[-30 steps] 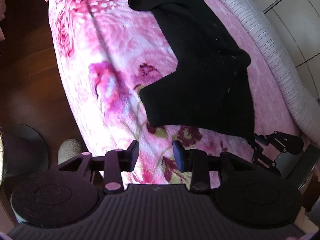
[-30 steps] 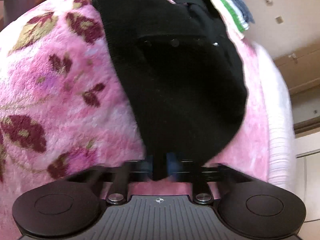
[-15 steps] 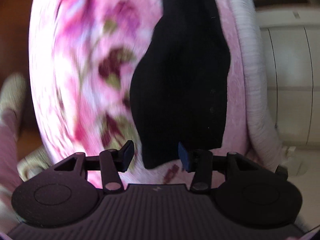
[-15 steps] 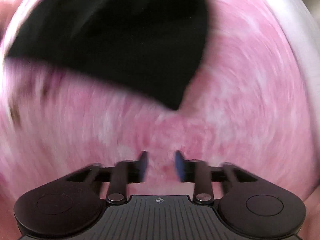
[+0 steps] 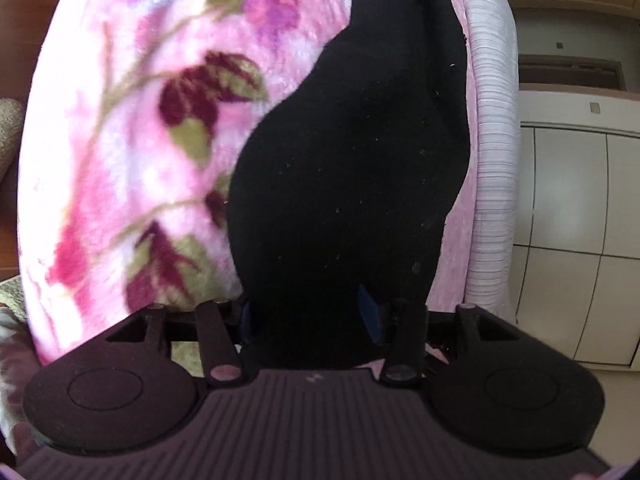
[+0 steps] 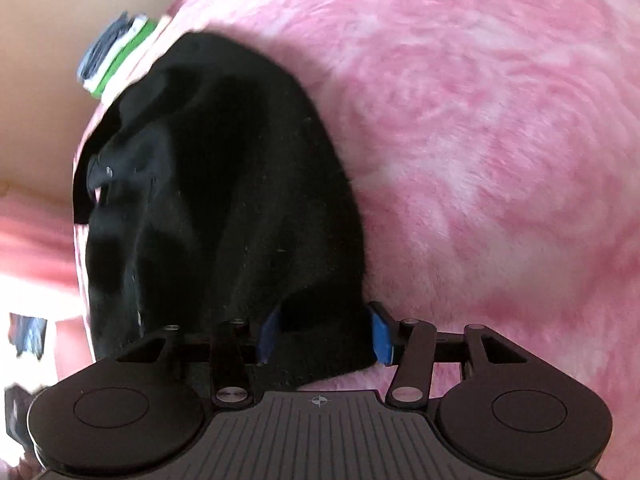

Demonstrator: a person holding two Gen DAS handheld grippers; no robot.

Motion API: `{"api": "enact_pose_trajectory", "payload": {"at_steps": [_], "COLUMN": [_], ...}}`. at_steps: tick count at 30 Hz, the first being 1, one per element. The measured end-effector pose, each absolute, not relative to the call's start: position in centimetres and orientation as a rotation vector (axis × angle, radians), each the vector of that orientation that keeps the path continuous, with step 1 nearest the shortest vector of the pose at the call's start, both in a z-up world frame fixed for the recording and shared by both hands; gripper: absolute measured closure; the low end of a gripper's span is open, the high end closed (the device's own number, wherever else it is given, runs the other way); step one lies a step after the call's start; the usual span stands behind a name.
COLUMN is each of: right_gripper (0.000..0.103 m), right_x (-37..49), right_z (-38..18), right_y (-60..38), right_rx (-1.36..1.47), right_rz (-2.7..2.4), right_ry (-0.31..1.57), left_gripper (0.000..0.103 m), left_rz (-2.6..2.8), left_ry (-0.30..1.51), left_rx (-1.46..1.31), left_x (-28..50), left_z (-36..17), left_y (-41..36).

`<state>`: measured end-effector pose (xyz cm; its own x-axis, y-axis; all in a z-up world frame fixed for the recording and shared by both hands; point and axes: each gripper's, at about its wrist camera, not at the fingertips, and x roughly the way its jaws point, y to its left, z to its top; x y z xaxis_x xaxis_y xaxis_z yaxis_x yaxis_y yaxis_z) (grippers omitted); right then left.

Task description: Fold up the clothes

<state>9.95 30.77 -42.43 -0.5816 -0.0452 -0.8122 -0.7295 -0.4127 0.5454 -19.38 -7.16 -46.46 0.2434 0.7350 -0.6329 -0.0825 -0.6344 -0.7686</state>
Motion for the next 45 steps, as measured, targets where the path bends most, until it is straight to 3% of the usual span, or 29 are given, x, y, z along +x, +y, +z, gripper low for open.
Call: {"api": "enact_pose_trajectory", "payload": {"at_steps": [1, 2, 7, 12, 16, 24, 28, 35, 45], "right_gripper": [0.088, 0.091, 0.093, 0.094, 0.094, 0.094, 0.094, 0.094, 0.094], "right_x": [10.1, 10.4, 9.4, 9.9, 10.7, 8.5, 8.6, 8.9, 8.2], "right_z": [-42.4, -42.4, -39.6, -33.7, -25.6, -5.2, 2.1, 7.3, 7.2], "right_y": [30.8, 30.8, 28.3, 25.6, 24.9, 25.5, 24.4, 23.1, 27.9], "right_rx": [-1.075, -1.059, -0.959, -0.654, -0.292, 0.263, 0.416, 0.480, 0.485], "right_rz": [2.030, 2.016, 2.080, 2.084, 2.171, 2.565, 2.631, 2.535, 2.133], "right_ry": [1.379, 1.414, 1.572, 1.814, 1.925, 1.703, 1.555, 1.464, 1.368], "left_gripper": [0.087, 0.095, 0.096, 0.096, 0.096, 0.096, 0.096, 0.096, 0.096], "left_rz": [1.468, 1.460, 1.431, 1.490, 1.526, 1.402, 1.314, 1.196, 0.990], "left_ry": [-0.587, -0.565, -0.456, -0.520, -0.501, -0.506, -0.496, -0.507, -0.293], "left_rx": [-1.811, -1.792, -1.640, -1.430, -1.164, -0.803, -0.743, -0.894, -1.049], "left_x": [-19.4, -19.6, -21.8, -27.9, -32.9, -36.5, -36.2, -38.5, -42.4], "left_z": [-46.4, -46.0, -40.0, -28.8, -17.3, 4.9, 12.2, 13.3, 10.2], "left_y": [-7.0, -6.8, -6.1, -7.0, -6.4, -2.4, -2.0, 3.5, 24.7]}}
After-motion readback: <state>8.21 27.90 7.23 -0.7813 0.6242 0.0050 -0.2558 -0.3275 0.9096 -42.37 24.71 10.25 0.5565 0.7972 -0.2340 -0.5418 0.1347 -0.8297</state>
